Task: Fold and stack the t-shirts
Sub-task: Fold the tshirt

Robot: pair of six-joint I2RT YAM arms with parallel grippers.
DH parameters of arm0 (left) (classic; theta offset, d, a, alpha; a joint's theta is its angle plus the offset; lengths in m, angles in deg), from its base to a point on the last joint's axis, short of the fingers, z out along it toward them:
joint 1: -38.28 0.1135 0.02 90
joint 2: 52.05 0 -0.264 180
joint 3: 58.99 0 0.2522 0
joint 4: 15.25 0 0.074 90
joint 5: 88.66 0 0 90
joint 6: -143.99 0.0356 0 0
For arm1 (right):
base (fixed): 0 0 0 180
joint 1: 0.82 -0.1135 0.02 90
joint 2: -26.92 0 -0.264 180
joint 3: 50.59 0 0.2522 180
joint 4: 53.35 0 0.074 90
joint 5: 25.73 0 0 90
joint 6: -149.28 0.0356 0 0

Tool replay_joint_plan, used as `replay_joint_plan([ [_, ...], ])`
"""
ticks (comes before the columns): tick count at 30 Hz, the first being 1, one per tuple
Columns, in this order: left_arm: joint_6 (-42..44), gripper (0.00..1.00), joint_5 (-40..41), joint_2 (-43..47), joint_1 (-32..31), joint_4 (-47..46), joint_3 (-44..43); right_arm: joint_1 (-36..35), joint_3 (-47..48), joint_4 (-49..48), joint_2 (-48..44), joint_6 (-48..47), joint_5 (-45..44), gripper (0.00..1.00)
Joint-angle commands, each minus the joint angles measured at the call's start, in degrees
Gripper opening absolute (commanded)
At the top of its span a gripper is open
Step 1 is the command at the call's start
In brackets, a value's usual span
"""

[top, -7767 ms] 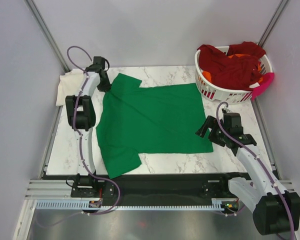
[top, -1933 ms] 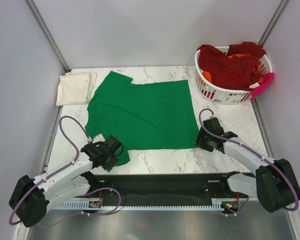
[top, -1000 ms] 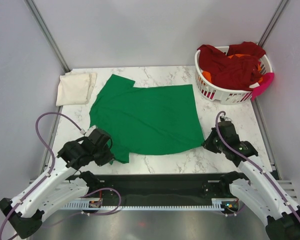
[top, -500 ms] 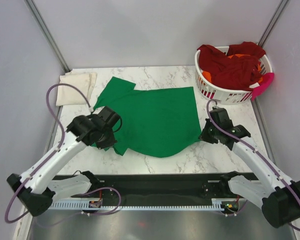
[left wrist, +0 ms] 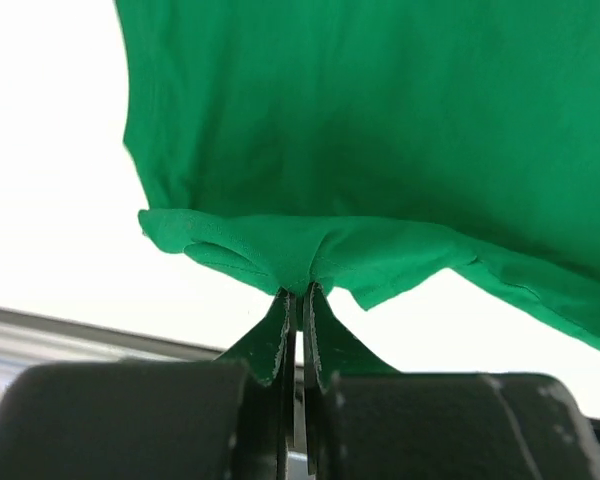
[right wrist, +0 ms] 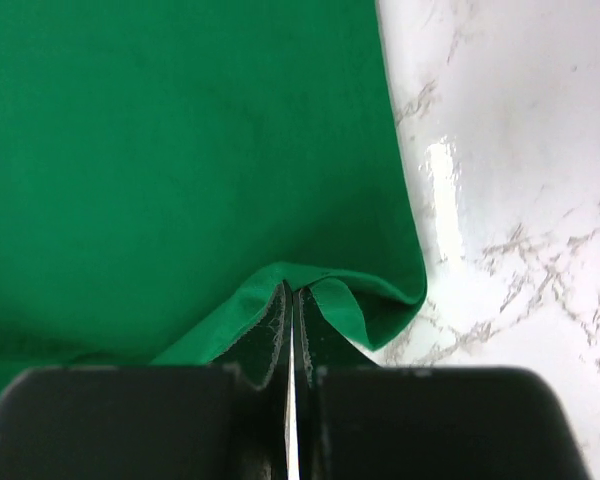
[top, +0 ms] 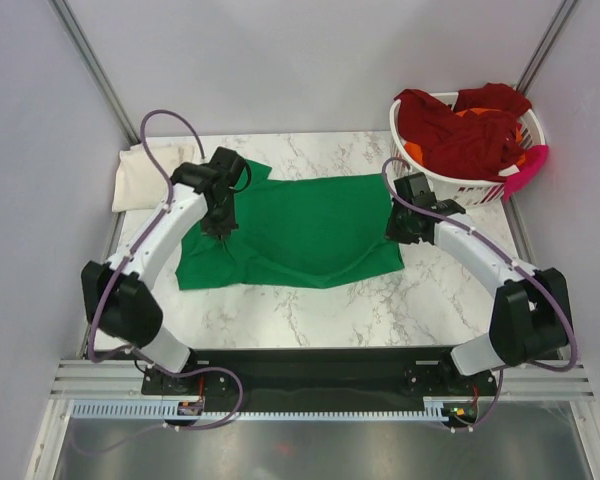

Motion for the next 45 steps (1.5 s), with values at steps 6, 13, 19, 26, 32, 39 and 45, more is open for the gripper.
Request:
replay_joint_plan([
  [6, 10.76, 0.02, 0.70, -13.05, 1.56, -2.78, -9.73, 3.38, 8.41, -3.02, 8.27, -1.66, -3.38, 0.00],
  [13, 10.85, 0.02, 4.92, -19.04, 2.00, -2.70, -13.51, 4.26, 9.82, -4.42, 13.01, -1.92, -3.73, 0.00],
  [19, 11.20, 0.02, 9.23, -22.99, 2.79, -2.70, -17.46, 4.79, 11.23, -5.39, 16.97, -2.27, -2.42, 0.00],
  [26, 12.87, 0.02, 12.66, -30.02, 3.76, -2.43, -23.08, 5.75, 14.21, -5.39, 21.27, -2.28, -1.71, 0.00],
  [32, 14.02, 0.02, 12.75, -35.92, 5.17, -2.26, -28.18, 6.55, 16.41, -5.57, 23.74, -2.01, -1.71, 0.03],
  [39, 14.89, 0.02, 14.60, -39.70, 5.61, -1.47, -33.54, 7.34, 19.40, -5.39, 25.50, -2.19, -0.49, 0.09],
  [45, 14.63, 0.22, 13.54, -43.92, 5.87, -1.38, -37.85, 7.34, 19.05, -5.22, 25.77, -1.84, -0.74, 0.25],
])
